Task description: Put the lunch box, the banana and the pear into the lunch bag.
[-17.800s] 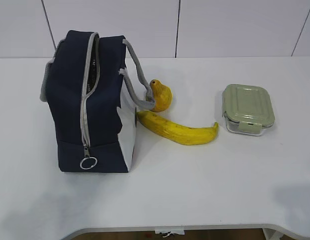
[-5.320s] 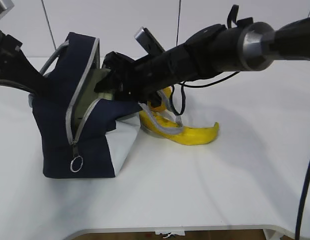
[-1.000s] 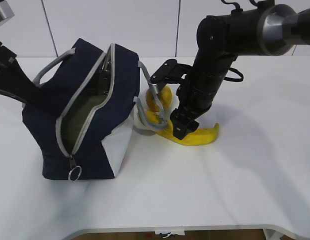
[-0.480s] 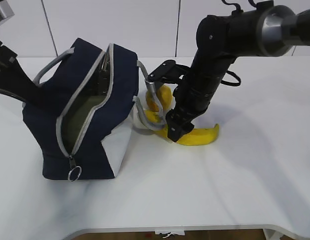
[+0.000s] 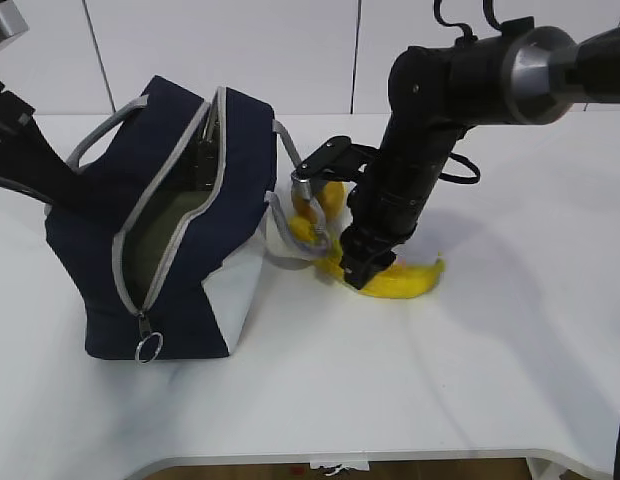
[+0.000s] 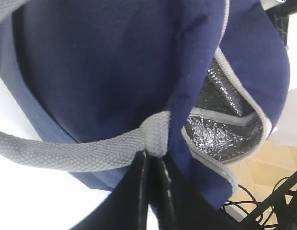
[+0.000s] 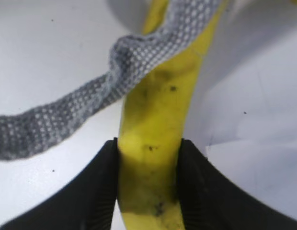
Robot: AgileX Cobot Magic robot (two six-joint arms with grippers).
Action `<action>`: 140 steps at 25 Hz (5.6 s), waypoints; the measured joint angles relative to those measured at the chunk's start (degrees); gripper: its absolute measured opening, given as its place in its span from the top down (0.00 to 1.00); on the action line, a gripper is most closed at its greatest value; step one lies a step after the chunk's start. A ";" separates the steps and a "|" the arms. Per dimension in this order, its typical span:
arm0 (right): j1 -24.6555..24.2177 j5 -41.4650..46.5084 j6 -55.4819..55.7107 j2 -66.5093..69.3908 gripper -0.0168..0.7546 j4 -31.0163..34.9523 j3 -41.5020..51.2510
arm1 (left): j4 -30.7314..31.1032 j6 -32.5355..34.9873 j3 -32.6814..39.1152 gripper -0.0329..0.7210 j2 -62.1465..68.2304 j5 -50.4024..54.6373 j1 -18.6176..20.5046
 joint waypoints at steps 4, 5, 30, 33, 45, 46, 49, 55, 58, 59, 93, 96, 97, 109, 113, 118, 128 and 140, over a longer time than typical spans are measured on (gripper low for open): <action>0.00 1.71 0.00 0.00 0.65 0.10 -0.33 | 0.00 0.00 0.00 0.96 0.00 0.00 0.00; 0.00 3.07 0.00 0.00 0.65 0.11 -0.63 | 0.00 0.00 0.00 0.96 0.00 0.00 0.00; 0.00 14.42 13.68 -9.51 0.65 -13.70 -10.11 | 0.00 0.00 0.00 0.96 0.00 -0.09 0.00; 0.00 14.55 15.24 -11.22 0.65 -19.35 -10.32 | 0.00 0.00 0.00 0.96 0.00 -0.09 0.00; 0.00 15.59 27.77 -14.72 0.66 -8.27 -18.68 | -6.15 0.00 0.00 0.96 0.00 -0.09 0.00; 0.00 15.80 27.88 -14.81 0.66 -4.64 -20.24 | -6.70 0.00 0.00 0.96 0.00 -0.09 0.00; 0.00 16.09 28.11 -14.81 0.66 6.51 -24.06 | -7.76 0.00 0.00 0.96 0.00 -0.09 0.00; 0.11 13.59 27.59 -14.22 0.66 29.10 -25.48 | -11.90 0.00 0.00 0.96 0.09 -0.09 0.00; 0.63 12.52 26.15 -11.81 0.66 35.81 -25.70 | -12.71 0.00 0.00 0.96 0.09 -0.09 0.00; 0.86 12.21 26.02 -10.86 0.66 37.29 -25.70 | -13.00 0.00 0.00 0.96 0.09 -0.09 0.00; 1.95 11.66 27.65 3.16 0.35 32.07 -26.29 | -19.98 -0.17 0.00 0.96 0.09 1.00 0.00; 1.95 14.28 27.65 3.27 0.30 30.40 -29.51 | -19.98 -0.17 0.00 0.96 0.09 1.00 0.00; 1.95 14.65 27.77 3.27 0.30 29.15 -30.98 | -19.87 -0.17 0.00 0.96 0.09 1.00 0.00; 1.95 15.93 35.34 3.27 0.29 1.04 -43.27 | -2.85 -0.17 0.00 0.96 0.09 1.34 0.00; 1.95 16.02 36.86 3.38 0.29 -4.41 -43.27 | 1.81 -0.22 0.00 0.96 0.09 1.51 0.00; 1.95 16.02 37.58 6.41 0.29 -6.33 -43.42 | 5.63 -2.20 0.00 0.96 0.09 2.03 0.00; 1.95 15.43 38.46 13.76 0.29 -7.99 -43.42 | 6.11 -5.27 0.00 0.96 0.09 2.16 0.00; 1.95 11.16 41.03 16.60 0.29 -9.45 -43.42 | 6.48 -5.41 0.00 0.96 0.09 2.16 0.00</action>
